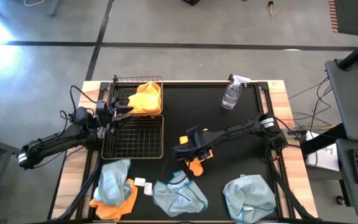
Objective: Sort microfiber towel by color & place in baskets
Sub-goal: Put the right orange microfiber towel into the top wire basket
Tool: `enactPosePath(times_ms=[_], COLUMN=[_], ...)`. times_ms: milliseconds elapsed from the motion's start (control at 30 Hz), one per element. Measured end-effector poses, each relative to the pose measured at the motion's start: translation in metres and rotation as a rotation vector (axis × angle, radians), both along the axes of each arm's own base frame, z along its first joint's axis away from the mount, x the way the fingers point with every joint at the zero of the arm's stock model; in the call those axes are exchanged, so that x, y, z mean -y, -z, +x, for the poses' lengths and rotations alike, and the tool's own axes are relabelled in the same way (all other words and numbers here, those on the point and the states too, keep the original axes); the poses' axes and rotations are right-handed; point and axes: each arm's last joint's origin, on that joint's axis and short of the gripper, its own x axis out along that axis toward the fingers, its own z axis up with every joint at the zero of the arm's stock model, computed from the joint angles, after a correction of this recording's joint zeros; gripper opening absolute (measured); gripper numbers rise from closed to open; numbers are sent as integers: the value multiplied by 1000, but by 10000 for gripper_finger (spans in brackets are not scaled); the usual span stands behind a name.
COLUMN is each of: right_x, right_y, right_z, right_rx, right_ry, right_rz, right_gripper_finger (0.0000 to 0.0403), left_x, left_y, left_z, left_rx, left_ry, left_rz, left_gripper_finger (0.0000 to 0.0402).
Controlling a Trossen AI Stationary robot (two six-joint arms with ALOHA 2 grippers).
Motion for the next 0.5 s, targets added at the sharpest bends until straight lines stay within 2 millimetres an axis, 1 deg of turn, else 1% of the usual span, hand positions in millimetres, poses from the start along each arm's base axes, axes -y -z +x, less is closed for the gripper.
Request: enactPosePath(times_ms=[300, 500], right_x=[2, 1], right_y=[22, 29], right_z=[-9, -7], right_rx=[-69, -30], right_ry=[2, 89], right_rz=[-13, -10], right_gripper_finger=[144, 142], left_x=[0, 0], left_y=[0, 0], left_z=[0, 0], left_rx=[-1, -1], left_ry=[0, 0], left_rz=[0, -1], left_gripper_finger=[194, 194])
